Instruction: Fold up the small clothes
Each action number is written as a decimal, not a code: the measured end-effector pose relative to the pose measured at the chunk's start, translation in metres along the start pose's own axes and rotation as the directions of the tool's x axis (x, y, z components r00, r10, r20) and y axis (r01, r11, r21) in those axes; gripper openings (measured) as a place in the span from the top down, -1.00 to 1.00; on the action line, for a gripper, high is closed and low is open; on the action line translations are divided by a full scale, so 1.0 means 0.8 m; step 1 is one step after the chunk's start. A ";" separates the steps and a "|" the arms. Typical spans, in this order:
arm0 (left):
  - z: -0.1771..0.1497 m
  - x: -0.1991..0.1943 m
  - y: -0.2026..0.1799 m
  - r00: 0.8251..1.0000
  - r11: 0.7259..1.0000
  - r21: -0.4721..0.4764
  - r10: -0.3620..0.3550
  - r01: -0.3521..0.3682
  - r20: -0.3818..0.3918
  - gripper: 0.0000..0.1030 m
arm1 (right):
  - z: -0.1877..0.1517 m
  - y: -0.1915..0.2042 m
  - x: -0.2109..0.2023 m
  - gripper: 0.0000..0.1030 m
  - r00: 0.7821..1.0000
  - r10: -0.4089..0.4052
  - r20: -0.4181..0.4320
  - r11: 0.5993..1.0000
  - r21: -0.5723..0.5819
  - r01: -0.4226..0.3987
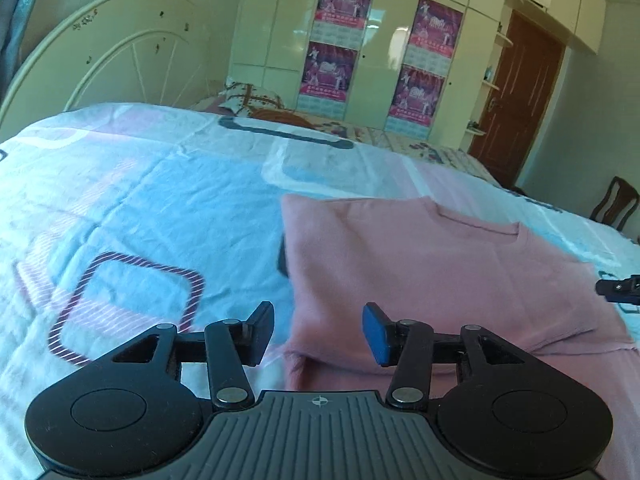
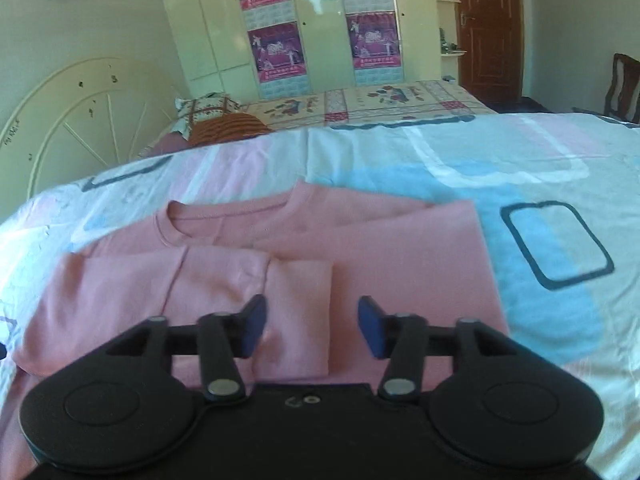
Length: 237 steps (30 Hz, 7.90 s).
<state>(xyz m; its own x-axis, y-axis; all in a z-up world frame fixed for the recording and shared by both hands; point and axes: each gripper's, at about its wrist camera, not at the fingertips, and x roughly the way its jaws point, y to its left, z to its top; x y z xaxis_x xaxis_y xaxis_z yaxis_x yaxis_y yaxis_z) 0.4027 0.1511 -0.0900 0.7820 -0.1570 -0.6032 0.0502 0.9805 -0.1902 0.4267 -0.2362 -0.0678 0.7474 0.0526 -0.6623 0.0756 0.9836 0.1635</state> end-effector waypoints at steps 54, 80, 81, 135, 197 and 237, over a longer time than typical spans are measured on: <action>-0.035 0.033 -0.046 0.996 0.989 0.149 0.031 -0.017 -0.089 -0.22 | -0.044 0.025 -0.001 0.33 0.995 -0.030 -0.096 0.991 -0.131 0.017; -0.065 -0.011 -0.091 0.986 0.972 0.195 0.149 -0.132 -0.077 -0.26 | -0.066 -0.006 -0.053 0.33 0.997 0.016 -0.079 0.997 -0.072 -0.021; -0.063 -0.013 -0.088 0.986 0.971 0.188 0.158 -0.144 -0.060 -0.26 | -0.065 -0.007 -0.054 0.31 0.997 0.017 -0.073 0.997 -0.070 -0.022; -0.074 -0.034 -0.041 0.972 0.968 0.166 0.206 -0.186 -0.115 -0.57 | -0.058 -0.107 -0.078 -0.05 0.997 -0.033 -0.068 0.999 -0.022 0.032; -0.224 -0.271 0.039 0.981 0.852 -0.488 -0.183 0.191 0.064 0.91 | -0.228 -0.169 -0.300 0.85 0.948 0.319 0.004 0.902 0.304 -0.305; 0.110 0.188 0.011 0.974 0.882 -0.422 -0.226 0.211 0.015 -0.83 | 0.099 -0.179 0.096 -0.51 0.995 0.102 -0.009 0.887 0.453 -0.087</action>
<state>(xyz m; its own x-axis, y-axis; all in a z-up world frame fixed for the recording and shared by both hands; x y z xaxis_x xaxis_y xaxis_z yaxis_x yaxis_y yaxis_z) 0.5751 0.1463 -0.1144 0.7596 -0.3731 -0.5327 -0.0524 0.7813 -0.6219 0.5259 -0.3863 -0.0841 0.7455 0.1546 -0.6483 0.3008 0.7900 0.5342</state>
